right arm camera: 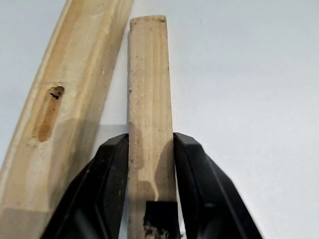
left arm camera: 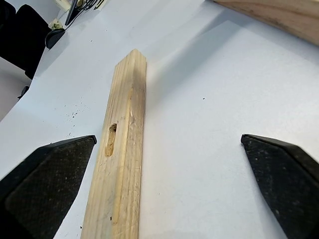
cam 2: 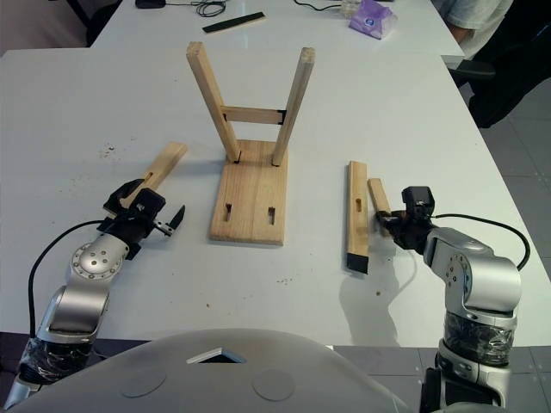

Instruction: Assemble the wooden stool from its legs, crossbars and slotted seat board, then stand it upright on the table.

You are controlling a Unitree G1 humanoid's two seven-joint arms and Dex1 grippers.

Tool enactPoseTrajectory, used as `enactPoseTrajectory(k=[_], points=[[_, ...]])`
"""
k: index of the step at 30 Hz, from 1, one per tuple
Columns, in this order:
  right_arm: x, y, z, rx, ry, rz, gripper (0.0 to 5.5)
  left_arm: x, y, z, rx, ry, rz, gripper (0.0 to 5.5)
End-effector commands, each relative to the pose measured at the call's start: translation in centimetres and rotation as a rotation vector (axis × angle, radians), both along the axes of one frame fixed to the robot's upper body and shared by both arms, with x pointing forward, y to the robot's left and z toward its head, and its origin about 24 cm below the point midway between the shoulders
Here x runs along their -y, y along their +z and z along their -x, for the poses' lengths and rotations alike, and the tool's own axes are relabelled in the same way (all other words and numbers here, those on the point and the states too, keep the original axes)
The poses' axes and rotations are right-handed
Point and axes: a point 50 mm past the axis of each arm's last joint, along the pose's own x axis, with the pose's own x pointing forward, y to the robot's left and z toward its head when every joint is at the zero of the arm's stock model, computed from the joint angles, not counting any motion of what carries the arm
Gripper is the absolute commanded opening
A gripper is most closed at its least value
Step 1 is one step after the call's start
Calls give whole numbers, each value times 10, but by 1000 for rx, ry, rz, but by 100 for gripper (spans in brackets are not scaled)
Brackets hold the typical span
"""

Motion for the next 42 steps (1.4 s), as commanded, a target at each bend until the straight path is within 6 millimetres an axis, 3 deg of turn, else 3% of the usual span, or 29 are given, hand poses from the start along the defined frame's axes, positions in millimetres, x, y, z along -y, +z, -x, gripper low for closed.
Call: enactPoseTrajectory(k=[1, 4, 7, 10, 13, 14, 18, 22, 32, 42], points=[[1, 36, -43, 236, -7, -86, 130, -1, 8, -2, 16, 4, 105, 540], [-2, 83, -73, 492, 57, -215, 130, 1, 41, -3, 112, -22, 313, 540], [-13, 120, -78, 647, 247, -312, 130, 11, 76, 2, 165, -123, 551, 521], [-36, 153, -62, 673, 583, -546, 130, 30, 111, 6, 196, -295, 783, 480], [-57, 168, -35, 612, 910, -751, 130, 50, 134, 10, 182, -479, 989, 429], [-62, 170, -29, 578, 999, -792, 130, 55, 141, 12, 167, -549, 1051, 407], [-81, 170, -20, 469, 1200, -911, 130, 68, 163, 16, 87, -764, 1225, 405], [-96, 166, -20, 432, 1275, -964, 130, 75, 170, 21, 8, -900, 1224, 405], [-112, 149, -18, 381, 1350, -894, 130, 83, 170, 20, -107, -970, 1199, 405], [-110, 137, -24, 385, 1333, -834, 130, 81, 165, 25, -135, -1012, 1164, 247]])
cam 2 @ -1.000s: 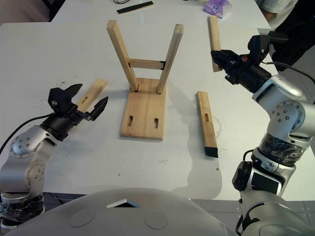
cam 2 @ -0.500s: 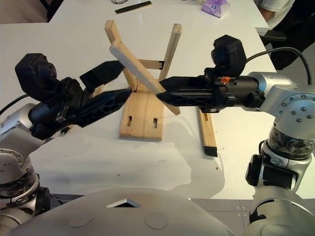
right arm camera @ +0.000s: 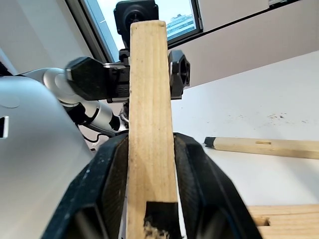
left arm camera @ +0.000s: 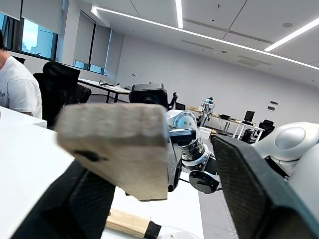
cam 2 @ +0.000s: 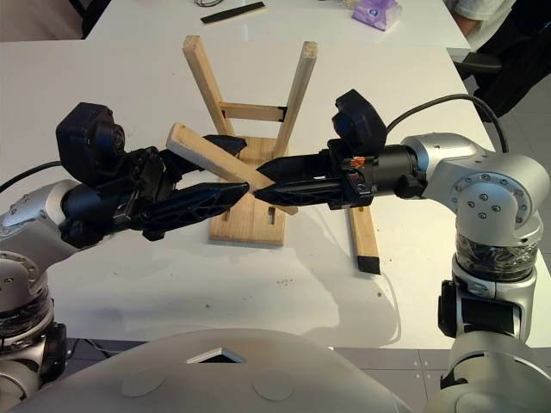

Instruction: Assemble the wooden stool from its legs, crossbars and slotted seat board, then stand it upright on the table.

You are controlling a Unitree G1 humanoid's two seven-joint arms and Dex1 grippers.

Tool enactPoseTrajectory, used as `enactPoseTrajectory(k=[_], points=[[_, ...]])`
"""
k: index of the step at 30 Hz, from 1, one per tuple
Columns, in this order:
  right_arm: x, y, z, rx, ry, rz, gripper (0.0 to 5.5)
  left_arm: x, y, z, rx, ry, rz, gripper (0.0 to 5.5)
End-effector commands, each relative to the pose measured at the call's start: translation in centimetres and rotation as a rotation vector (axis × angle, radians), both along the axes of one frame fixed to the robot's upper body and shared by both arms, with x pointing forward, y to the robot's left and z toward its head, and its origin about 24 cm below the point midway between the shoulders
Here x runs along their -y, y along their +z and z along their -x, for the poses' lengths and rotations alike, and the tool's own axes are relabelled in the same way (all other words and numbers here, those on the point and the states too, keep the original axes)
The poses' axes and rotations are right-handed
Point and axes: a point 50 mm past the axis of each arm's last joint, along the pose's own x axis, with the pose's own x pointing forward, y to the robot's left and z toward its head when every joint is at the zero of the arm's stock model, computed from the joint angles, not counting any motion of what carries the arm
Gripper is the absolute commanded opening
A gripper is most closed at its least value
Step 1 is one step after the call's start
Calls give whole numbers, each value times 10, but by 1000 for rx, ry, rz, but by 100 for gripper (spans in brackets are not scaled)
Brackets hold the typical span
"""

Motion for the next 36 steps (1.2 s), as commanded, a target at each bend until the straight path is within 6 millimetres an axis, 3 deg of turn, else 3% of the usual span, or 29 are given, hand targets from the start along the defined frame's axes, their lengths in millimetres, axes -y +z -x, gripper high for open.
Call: enactPoseTrajectory(k=[1, 8, 15, 16, 20, 23, 27, 33, 36], points=[[4, -5, -3, 13, -39, 44, 130, -1, -3, 1, 17, -9, -23, 232], [3, -7, -4, 55, -44, 61, 130, -2, -12, -4, 10, 31, -60, 129], [-4, -11, -1, 101, -48, 71, 130, 0, -11, -10, 27, 52, -48, 129], [-5, -13, -3, 111, -80, 86, 167, 0, -11, -11, 28, 56, -48, 129], [-5, -20, -1, 110, -99, 131, 229, -6, -14, -15, 29, 88, -78, 129], [3, -24, 0, 109, -128, 169, 236, -18, -19, -17, 52, 122, -179, 129], [14, -30, 0, 122, -216, 192, 236, -60, -21, -24, 85, 226, -368, 129], [17, -42, 4, 133, -331, 200, 236, -127, -6, -50, 160, 463, -556, 129], [17, -50, 6, 140, -361, 231, 236, -173, -25, -67, 182, 668, -792, 129]])
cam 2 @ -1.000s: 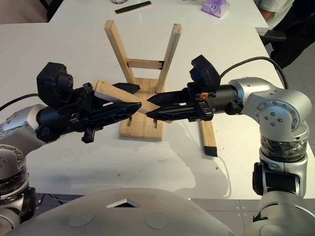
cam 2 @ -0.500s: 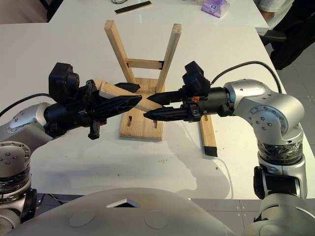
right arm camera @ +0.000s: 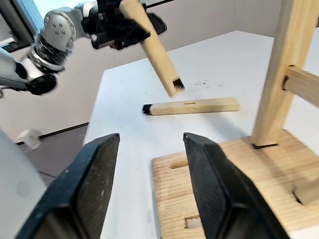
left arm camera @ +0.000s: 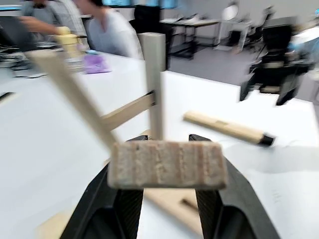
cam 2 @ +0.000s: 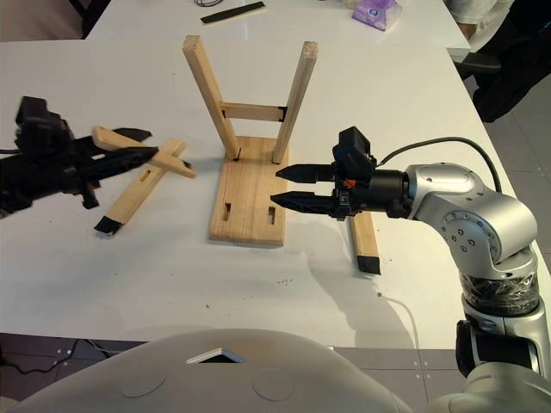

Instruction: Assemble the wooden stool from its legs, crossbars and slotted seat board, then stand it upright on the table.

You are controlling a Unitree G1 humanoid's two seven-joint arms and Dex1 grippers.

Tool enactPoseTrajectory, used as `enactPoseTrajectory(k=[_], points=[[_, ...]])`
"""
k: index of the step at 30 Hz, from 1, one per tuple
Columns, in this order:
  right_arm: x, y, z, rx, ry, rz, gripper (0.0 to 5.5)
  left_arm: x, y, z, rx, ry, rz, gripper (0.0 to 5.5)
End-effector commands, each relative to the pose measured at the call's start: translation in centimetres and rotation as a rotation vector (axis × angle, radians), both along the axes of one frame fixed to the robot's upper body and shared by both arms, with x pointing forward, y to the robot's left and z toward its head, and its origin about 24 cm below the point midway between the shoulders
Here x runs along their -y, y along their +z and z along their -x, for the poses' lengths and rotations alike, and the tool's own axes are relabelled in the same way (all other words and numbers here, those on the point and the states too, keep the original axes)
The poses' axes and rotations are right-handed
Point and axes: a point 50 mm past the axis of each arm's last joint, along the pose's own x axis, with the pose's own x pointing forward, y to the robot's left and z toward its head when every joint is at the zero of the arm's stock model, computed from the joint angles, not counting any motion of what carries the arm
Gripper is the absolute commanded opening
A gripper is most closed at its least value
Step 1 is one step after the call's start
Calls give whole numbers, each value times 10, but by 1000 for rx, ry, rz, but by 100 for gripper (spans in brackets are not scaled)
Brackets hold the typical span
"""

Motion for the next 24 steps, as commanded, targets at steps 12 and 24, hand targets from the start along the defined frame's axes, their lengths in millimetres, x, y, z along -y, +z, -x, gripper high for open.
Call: enactPoseTrajectory(k=[12, 24], points=[[2, -19, 2, 50, -26, 121, 236, -88, -93, 22, -80, 199, -499, 129], [5, -22, 2, 63, -13, 153, 236, -47, -82, 43, -167, 30, -312, 129]])
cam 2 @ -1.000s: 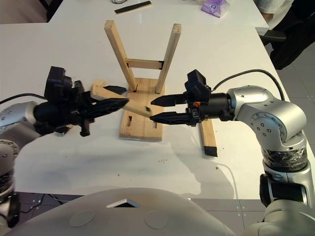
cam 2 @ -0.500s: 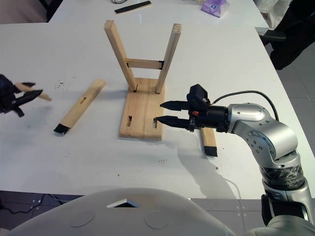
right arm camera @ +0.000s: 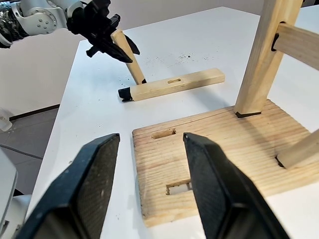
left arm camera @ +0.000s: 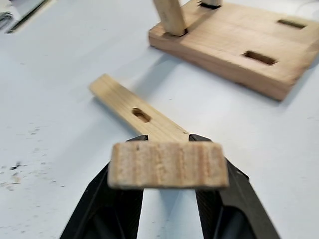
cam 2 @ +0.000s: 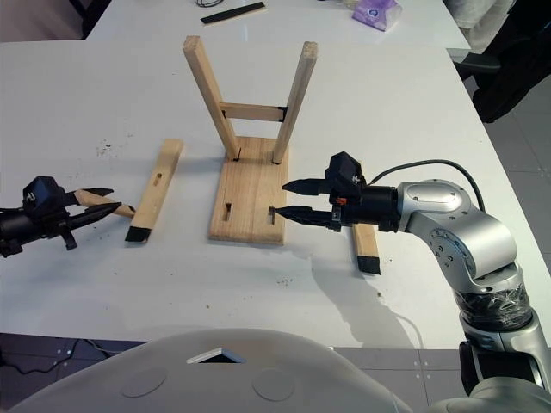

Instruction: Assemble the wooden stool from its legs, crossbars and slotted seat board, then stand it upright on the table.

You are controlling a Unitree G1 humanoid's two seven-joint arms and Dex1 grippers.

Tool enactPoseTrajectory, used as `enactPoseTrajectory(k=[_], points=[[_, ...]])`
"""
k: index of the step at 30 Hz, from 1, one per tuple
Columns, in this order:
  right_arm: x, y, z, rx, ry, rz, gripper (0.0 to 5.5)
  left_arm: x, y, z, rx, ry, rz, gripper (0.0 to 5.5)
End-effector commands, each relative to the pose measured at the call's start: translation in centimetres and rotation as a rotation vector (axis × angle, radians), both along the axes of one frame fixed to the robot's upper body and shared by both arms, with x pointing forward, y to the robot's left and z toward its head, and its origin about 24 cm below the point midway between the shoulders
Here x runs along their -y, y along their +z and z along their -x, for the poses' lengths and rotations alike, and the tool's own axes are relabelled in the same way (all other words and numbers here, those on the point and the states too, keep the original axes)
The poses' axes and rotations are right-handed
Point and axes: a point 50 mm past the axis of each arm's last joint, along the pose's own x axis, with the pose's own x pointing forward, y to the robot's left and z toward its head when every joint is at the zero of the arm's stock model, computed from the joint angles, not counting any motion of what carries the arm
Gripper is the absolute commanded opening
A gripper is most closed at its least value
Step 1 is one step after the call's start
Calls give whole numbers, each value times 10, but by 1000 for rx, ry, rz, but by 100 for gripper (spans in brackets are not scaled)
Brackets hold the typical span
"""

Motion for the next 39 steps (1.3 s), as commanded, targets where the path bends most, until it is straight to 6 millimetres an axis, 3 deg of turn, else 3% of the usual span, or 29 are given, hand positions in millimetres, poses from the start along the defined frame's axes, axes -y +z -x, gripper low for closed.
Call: enactPoseTrajectory(k=[1, 5, 11, 15, 19, 25, 31, 39], points=[[1, 0, -1, 14, 4, 22, 236, 5, 5, 2, -35, -31, 8, 129], [2, -2, 0, 16, 2, 29, 236, 10, 23, -9, 24, -65, -4, 129], [-1, -6, -1, 25, -7, 28, 236, 25, 44, -49, 193, -163, -81, 129], [-3, -10, -1, 26, -8, 33, 236, 29, 41, -65, 231, -268, -126, 129], [-3, -12, -1, 24, -11, 37, 236, 22, 24, -79, 201, -330, -221, 129], [-5, -17, 2, 29, -2, 63, 236, 8, 15, -88, 190, -352, -256, 129], [-5, -19, 3, 28, 0, 69, 236, 14, 23, -93, 217, -360, -169, 129], [-7, -21, 4, 29, 7, 72, 236, 11, 21, -94, 214, -379, -220, 129]])
